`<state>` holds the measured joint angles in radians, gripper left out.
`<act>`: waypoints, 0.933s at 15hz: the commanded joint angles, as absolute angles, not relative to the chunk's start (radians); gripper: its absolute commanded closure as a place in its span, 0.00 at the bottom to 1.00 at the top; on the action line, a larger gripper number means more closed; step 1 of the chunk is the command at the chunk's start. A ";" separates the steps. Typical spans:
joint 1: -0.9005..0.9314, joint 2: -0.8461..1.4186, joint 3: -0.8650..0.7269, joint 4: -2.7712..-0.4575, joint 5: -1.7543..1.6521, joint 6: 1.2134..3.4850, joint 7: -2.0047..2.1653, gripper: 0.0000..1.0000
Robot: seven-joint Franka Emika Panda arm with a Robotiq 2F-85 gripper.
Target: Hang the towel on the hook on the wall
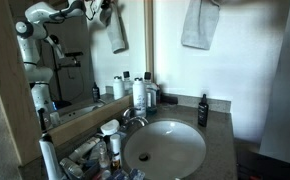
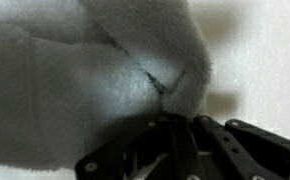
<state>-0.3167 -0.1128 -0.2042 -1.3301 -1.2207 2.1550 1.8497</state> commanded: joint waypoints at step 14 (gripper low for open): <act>-0.325 -0.130 -0.250 -1.371 -1.175 2.171 1.848 0.00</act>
